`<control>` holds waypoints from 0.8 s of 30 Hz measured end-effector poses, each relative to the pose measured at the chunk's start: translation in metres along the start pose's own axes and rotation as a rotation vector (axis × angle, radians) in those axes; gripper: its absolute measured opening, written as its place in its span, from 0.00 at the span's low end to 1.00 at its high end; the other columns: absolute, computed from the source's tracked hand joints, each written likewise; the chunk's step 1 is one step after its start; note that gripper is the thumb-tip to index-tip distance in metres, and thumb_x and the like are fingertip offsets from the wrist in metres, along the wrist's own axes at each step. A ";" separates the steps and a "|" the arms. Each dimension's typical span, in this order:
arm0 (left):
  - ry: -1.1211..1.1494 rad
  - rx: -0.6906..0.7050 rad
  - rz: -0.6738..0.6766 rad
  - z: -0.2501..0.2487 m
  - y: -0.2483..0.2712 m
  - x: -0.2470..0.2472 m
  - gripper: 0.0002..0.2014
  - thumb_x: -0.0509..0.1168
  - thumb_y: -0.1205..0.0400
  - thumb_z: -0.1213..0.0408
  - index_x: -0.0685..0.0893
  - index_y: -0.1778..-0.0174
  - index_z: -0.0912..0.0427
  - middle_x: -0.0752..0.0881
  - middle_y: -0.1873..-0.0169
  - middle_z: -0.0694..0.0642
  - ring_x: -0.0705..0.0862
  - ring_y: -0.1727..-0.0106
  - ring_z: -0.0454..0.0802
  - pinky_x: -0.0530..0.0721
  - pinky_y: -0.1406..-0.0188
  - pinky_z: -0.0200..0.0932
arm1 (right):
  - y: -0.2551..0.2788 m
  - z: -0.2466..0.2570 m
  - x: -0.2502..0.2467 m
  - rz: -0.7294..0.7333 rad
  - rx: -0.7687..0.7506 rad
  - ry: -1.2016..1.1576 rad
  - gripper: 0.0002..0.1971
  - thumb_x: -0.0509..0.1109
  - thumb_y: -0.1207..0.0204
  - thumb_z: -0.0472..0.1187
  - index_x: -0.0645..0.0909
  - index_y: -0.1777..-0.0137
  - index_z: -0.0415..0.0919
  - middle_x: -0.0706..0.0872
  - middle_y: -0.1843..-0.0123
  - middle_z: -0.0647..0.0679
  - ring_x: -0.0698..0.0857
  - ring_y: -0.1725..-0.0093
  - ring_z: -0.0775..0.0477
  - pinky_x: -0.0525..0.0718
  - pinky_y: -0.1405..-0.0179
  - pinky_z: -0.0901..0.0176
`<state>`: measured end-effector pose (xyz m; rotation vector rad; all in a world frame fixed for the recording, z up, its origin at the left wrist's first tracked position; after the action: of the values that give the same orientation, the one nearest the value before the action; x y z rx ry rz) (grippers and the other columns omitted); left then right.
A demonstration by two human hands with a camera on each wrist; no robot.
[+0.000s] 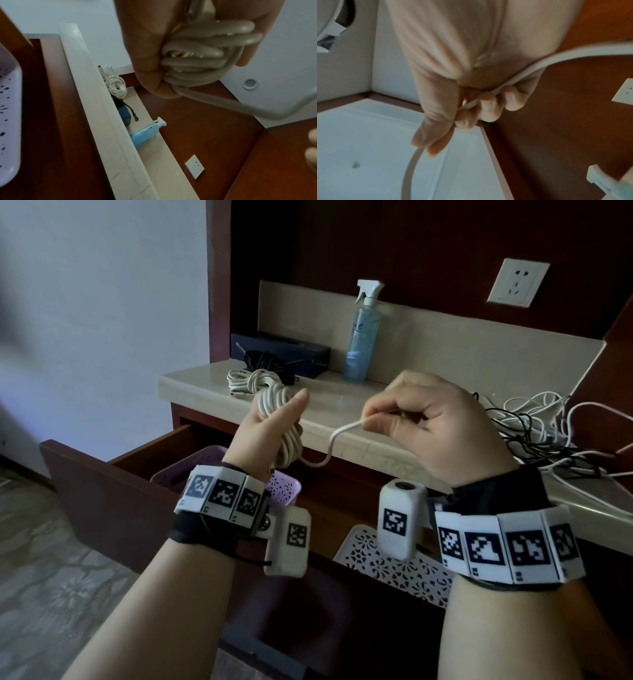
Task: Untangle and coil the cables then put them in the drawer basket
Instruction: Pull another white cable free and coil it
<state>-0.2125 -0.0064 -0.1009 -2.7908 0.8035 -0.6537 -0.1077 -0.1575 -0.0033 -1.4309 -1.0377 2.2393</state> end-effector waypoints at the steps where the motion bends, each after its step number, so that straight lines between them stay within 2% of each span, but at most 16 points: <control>1: -0.051 -0.011 0.037 0.000 0.001 0.006 0.29 0.77 0.33 0.44 0.75 0.48 0.62 0.79 0.68 0.51 0.79 0.74 0.42 0.78 0.75 0.34 | -0.004 0.003 0.000 -0.016 -0.019 -0.004 0.03 0.73 0.29 0.46 0.86 0.58 0.49 0.81 0.63 0.53 0.78 0.63 0.55 0.74 0.64 0.66; 3: -0.126 -0.037 0.106 0.001 0.005 0.018 0.31 0.72 0.32 0.38 0.77 0.50 0.62 0.79 0.68 0.53 0.79 0.75 0.41 0.78 0.75 0.33 | -0.015 0.009 0.000 -0.043 -0.061 0.002 0.03 0.73 0.28 0.44 0.86 0.57 0.47 0.82 0.63 0.51 0.78 0.63 0.54 0.76 0.64 0.65; 6: -0.133 -0.058 0.135 0.000 0.010 0.032 0.33 0.65 0.35 0.27 0.83 0.56 0.56 0.83 0.68 0.51 0.81 0.71 0.42 0.78 0.70 0.37 | -0.032 0.012 -0.004 -0.070 -0.088 -0.009 0.01 0.72 0.27 0.44 0.84 0.57 0.52 0.83 0.62 0.49 0.80 0.62 0.52 0.78 0.62 0.59; 8: -0.100 -0.033 0.192 -0.004 0.012 0.042 0.38 0.60 0.41 0.20 0.82 0.60 0.55 0.83 0.70 0.49 0.81 0.73 0.41 0.77 0.71 0.36 | -0.041 0.012 -0.005 -0.058 -0.083 -0.033 0.01 0.72 0.28 0.44 0.83 0.58 0.52 0.82 0.63 0.52 0.81 0.62 0.52 0.78 0.61 0.61; 9: -0.116 -0.013 0.243 -0.005 0.013 0.046 0.41 0.61 0.46 0.18 0.81 0.60 0.55 0.83 0.71 0.49 0.80 0.74 0.40 0.76 0.74 0.35 | -0.044 0.012 -0.005 -0.047 -0.079 -0.039 0.01 0.72 0.28 0.44 0.84 0.57 0.53 0.81 0.64 0.54 0.81 0.62 0.52 0.77 0.62 0.64; 10: -0.142 0.014 0.282 -0.009 0.015 0.049 0.41 0.64 0.47 0.19 0.80 0.59 0.56 0.83 0.71 0.48 0.80 0.75 0.39 0.76 0.74 0.35 | -0.048 0.012 -0.004 -0.034 -0.077 -0.043 0.02 0.72 0.28 0.45 0.84 0.57 0.53 0.81 0.64 0.56 0.80 0.62 0.52 0.76 0.62 0.66; 11: -0.169 0.039 0.326 -0.013 0.018 0.051 0.37 0.68 0.43 0.25 0.79 0.58 0.57 0.84 0.73 0.48 0.80 0.75 0.38 0.76 0.74 0.35 | -0.050 0.011 -0.003 -0.022 -0.075 -0.048 0.02 0.72 0.28 0.45 0.84 0.56 0.53 0.81 0.64 0.55 0.80 0.62 0.52 0.76 0.61 0.66; 13: -0.178 0.044 0.409 -0.017 0.021 0.054 0.25 0.77 0.42 0.48 0.78 0.58 0.58 0.84 0.77 0.46 0.81 0.75 0.37 0.77 0.73 0.34 | -0.054 0.011 -0.001 0.003 -0.062 -0.069 0.02 0.72 0.28 0.44 0.84 0.56 0.52 0.83 0.63 0.50 0.81 0.61 0.52 0.77 0.60 0.66; 14: -0.175 0.036 0.433 -0.019 0.022 0.054 0.22 0.76 0.42 0.54 0.77 0.58 0.58 0.83 0.78 0.46 0.81 0.76 0.37 0.77 0.73 0.32 | -0.056 0.010 0.000 0.012 -0.053 -0.078 0.02 0.72 0.28 0.44 0.85 0.56 0.52 0.84 0.63 0.47 0.81 0.61 0.52 0.77 0.59 0.65; 16: -0.127 0.017 0.448 -0.020 0.022 0.054 0.22 0.72 0.42 0.57 0.76 0.56 0.62 0.81 0.76 0.47 0.78 0.76 0.39 0.76 0.76 0.33 | -0.061 0.008 0.003 0.019 -0.040 -0.089 0.03 0.73 0.28 0.44 0.87 0.56 0.49 0.86 0.62 0.47 0.82 0.60 0.51 0.78 0.59 0.65; 20: 0.228 -0.009 0.427 -0.028 0.017 0.052 0.17 0.65 0.41 0.67 0.73 0.57 0.63 0.75 0.69 0.53 0.70 0.75 0.43 0.66 0.79 0.34 | -0.062 -0.004 0.005 0.024 0.008 -0.092 0.03 0.70 0.24 0.41 0.85 0.55 0.45 0.84 0.64 0.54 0.82 0.62 0.55 0.78 0.60 0.70; 22: 0.335 0.008 0.403 -0.033 0.014 0.044 0.15 0.63 0.41 0.67 0.73 0.58 0.61 0.74 0.69 0.53 0.68 0.75 0.42 0.64 0.79 0.34 | -0.054 -0.023 0.006 0.058 0.101 -0.031 0.07 0.66 0.21 0.38 0.85 0.49 0.42 0.82 0.63 0.58 0.81 0.63 0.59 0.75 0.59 0.77; 24: 0.402 0.010 0.393 -0.035 0.013 0.036 0.15 0.63 0.40 0.67 0.73 0.58 0.60 0.73 0.69 0.52 0.68 0.75 0.42 0.66 0.79 0.33 | -0.040 -0.043 0.007 0.069 0.195 0.041 0.11 0.62 0.19 0.37 0.84 0.43 0.45 0.80 0.62 0.61 0.79 0.61 0.64 0.71 0.60 0.82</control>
<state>-0.2065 -0.0378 -0.0604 -2.4077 1.3664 -1.1441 -0.0785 -0.1074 0.0097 -1.4412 -0.7450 2.2771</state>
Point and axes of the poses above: each hand's wrist, its own y-axis away from the middle knuckle, its own x-axis out of the palm, z = x × y, the point moved 6 cm from there along -y, towards the middle knuckle
